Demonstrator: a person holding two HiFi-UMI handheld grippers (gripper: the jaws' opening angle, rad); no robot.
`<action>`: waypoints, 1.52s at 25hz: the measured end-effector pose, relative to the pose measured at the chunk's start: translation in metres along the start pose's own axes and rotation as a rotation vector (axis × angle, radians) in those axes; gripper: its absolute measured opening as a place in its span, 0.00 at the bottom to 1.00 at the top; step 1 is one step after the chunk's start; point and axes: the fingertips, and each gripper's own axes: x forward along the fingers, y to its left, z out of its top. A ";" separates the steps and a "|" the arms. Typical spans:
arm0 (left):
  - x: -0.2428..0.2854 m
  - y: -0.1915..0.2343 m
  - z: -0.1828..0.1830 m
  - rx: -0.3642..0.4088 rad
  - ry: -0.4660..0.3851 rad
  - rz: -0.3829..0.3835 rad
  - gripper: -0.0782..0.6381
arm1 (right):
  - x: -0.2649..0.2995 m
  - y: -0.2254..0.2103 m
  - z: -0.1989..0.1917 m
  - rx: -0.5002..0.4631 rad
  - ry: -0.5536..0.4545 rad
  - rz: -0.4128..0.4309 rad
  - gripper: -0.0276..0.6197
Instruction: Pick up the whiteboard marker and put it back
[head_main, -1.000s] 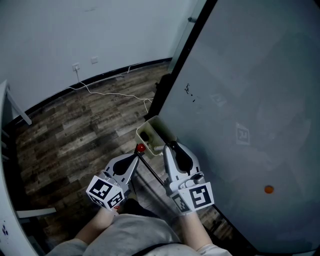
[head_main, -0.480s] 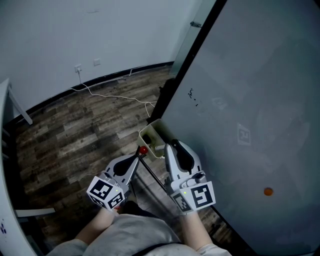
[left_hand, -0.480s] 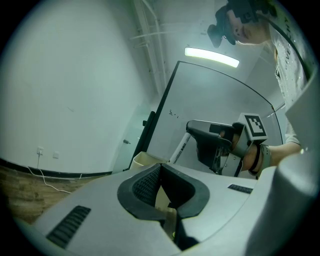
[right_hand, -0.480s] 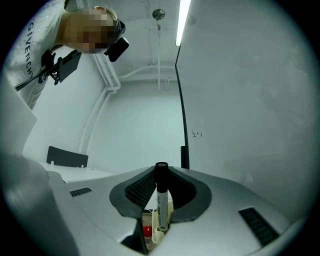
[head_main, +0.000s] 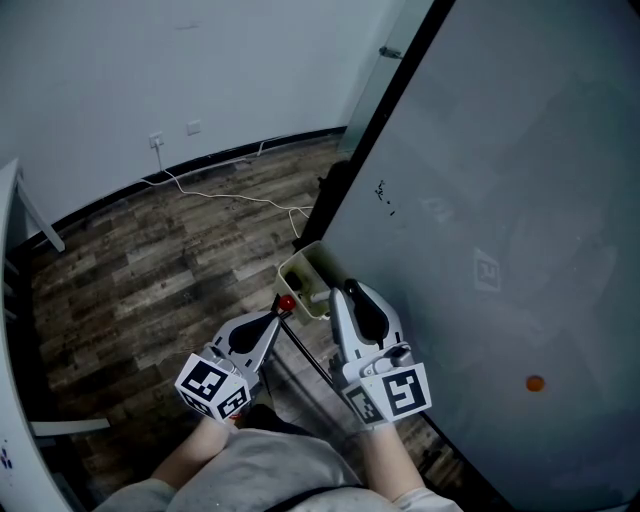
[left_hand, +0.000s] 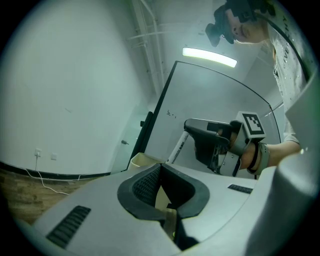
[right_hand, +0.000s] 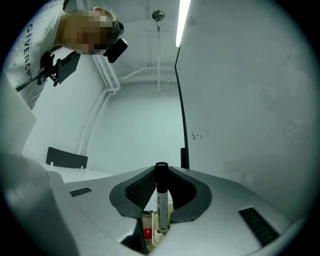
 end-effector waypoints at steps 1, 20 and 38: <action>0.000 0.000 0.000 0.001 0.000 -0.001 0.13 | 0.000 0.000 0.000 0.000 0.000 0.000 0.17; 0.005 -0.004 -0.007 -0.001 0.013 -0.014 0.13 | -0.001 -0.006 -0.005 0.012 0.008 0.003 0.17; 0.002 0.027 -0.020 -0.044 0.046 0.057 0.13 | 0.028 -0.009 -0.051 0.072 0.088 0.039 0.17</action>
